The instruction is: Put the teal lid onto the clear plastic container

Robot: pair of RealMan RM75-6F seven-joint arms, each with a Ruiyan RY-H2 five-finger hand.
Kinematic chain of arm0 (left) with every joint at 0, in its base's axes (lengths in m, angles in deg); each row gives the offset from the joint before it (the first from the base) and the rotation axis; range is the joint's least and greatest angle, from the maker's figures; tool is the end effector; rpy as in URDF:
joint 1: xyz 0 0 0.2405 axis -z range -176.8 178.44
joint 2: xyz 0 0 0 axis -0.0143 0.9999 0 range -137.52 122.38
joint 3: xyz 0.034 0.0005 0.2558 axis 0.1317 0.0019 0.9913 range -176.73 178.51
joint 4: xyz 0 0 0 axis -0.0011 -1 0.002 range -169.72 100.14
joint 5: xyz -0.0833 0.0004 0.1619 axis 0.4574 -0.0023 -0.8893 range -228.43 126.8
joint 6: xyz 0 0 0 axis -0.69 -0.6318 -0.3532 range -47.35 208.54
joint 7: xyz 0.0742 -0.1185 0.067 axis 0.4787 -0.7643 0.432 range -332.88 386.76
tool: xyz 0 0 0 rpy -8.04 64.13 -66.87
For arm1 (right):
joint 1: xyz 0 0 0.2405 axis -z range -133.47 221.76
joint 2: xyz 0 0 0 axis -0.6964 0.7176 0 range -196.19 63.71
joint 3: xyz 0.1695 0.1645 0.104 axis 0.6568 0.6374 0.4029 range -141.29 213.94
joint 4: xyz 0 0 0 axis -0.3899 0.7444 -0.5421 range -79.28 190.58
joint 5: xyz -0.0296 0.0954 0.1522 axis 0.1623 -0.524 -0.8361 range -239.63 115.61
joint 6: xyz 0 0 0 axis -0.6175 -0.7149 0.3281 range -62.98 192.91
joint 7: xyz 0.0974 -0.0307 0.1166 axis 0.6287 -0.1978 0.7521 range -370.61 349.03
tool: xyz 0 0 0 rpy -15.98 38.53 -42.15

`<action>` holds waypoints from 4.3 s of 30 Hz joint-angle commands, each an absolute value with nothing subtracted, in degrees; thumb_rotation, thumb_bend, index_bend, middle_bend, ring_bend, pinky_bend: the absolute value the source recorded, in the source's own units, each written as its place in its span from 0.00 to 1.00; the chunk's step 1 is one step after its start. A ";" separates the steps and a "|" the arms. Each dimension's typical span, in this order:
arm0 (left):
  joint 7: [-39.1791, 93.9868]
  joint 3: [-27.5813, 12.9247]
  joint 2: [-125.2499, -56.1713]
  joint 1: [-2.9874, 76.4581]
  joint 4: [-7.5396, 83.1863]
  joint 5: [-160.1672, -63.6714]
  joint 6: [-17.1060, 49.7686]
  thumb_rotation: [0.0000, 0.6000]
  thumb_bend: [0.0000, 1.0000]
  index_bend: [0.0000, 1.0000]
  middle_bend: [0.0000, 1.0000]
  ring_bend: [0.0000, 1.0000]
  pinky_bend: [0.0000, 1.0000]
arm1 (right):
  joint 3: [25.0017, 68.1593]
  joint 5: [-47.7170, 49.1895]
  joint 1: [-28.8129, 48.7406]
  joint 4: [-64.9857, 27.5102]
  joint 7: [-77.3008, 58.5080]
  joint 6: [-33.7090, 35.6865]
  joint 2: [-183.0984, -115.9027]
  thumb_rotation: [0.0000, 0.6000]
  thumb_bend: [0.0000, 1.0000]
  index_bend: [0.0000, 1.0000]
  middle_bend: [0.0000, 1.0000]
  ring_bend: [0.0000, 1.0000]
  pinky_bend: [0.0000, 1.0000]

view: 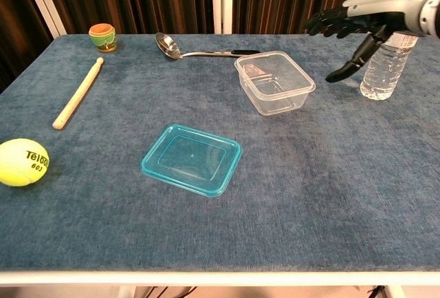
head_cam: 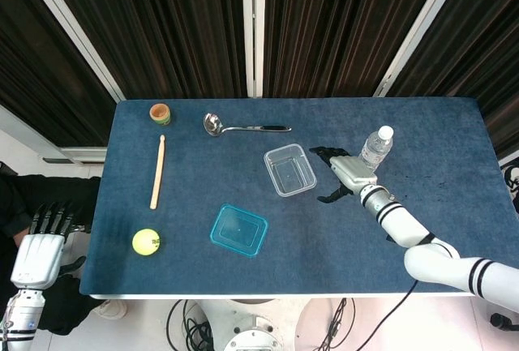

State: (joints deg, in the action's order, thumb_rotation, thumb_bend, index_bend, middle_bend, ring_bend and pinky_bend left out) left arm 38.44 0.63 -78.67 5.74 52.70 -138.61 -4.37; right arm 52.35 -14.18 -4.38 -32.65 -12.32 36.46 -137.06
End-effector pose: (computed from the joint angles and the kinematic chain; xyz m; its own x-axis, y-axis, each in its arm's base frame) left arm -0.3064 0.1822 0.1447 0.5445 0.0427 0.8377 0.8385 -0.0507 -0.5425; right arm -0.1563 -0.3884 0.0715 0.1756 -0.5664 0.8052 -0.9828 -0.1484 0.1099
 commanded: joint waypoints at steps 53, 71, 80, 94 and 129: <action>40.72 -0.29 -74.96 13.49 60.82 -145.62 2.14 1.00 0.00 0.10 0.03 0.00 0.00 | 48.55 4.56 -3.42 -41.74 -9.72 23.26 -134.77 1.00 0.09 0.00 0.04 0.00 0.01; 50.97 -4.90 -84.56 35.58 70.08 -137.23 34.65 1.00 0.00 0.10 0.03 0.00 0.00 | 33.22 24.61 31.37 -45.98 -14.14 -23.71 -125.13 1.00 0.10 0.00 0.11 0.00 0.03; 63.14 -7.52 -91.26 43.87 63.87 -113.75 40.67 1.00 0.00 0.05 0.03 0.00 0.00 | 33.48 26.98 34.28 -41.22 -8.99 -25.19 -126.64 1.00 0.10 0.00 0.10 0.00 0.03; 84.84 -3.41 -97.33 57.31 65.82 -84.52 29.47 1.00 0.00 0.04 0.02 0.00 0.00 | 35.47 27.84 34.15 -39.74 -7.83 -22.50 -127.97 1.00 0.10 0.00 0.10 0.00 0.03; 86.28 -0.28 -101.20 68.71 66.96 -71.29 21.24 1.00 0.25 0.28 0.19 0.05 0.04 | 37.13 27.52 35.35 -36.99 -0.78 -18.87 -128.41 1.00 0.10 0.00 0.09 0.00 0.03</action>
